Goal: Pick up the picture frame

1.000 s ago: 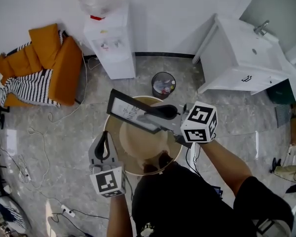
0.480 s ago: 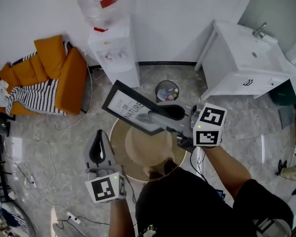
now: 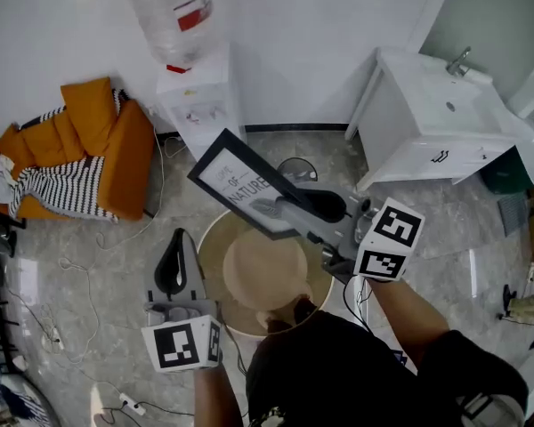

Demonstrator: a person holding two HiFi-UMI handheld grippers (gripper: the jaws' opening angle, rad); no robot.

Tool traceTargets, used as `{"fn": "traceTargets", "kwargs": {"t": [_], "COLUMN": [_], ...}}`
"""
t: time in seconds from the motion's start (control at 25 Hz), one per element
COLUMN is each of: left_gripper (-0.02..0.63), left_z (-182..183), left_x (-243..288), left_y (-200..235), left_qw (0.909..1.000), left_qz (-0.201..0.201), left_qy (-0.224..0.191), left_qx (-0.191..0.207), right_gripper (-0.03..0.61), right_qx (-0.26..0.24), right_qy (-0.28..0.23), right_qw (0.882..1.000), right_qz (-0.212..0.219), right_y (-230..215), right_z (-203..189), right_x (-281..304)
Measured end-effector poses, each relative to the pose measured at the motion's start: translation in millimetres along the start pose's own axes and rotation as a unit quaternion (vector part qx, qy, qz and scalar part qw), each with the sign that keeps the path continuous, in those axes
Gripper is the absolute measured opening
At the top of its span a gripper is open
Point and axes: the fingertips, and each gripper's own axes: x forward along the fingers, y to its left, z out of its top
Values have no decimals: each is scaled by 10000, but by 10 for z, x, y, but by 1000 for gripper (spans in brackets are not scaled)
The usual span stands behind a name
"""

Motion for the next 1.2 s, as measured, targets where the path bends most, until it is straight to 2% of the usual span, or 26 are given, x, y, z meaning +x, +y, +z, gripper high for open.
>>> {"fn": "traceTargets", "kwargs": {"t": [0.12, 0.4, 0.6, 0.84, 1.2], "left_gripper": [17, 17, 17, 17, 17], "left_z": [160, 461, 670, 875, 1053], "left_x": [-39, -38, -11, 35, 62], "left_y": [31, -30, -73, -122, -243], "left_qw": [9998, 9990, 9971, 9960, 9954], "left_qz": [23, 51, 162, 156, 69], "left_qy": [-194, -416, -565, -727, -827], "left_qx": [52, 178, 481, 491, 479], "right_gripper": [54, 54, 54, 55, 55], "right_qx": [-101, -720, -824, -1554, -2182], "right_qy": [-118, -407, -558, -771, -1262], "right_qw": [9998, 9963, 9938, 9786, 9546], "right_qz": [-104, -215, -502, -1110, -1585], "right_y": [68, 218, 206, 258, 367], "right_z": [99, 416, 663, 921, 1081], "right_x": [-22, -164, -177, -187, -279]}}
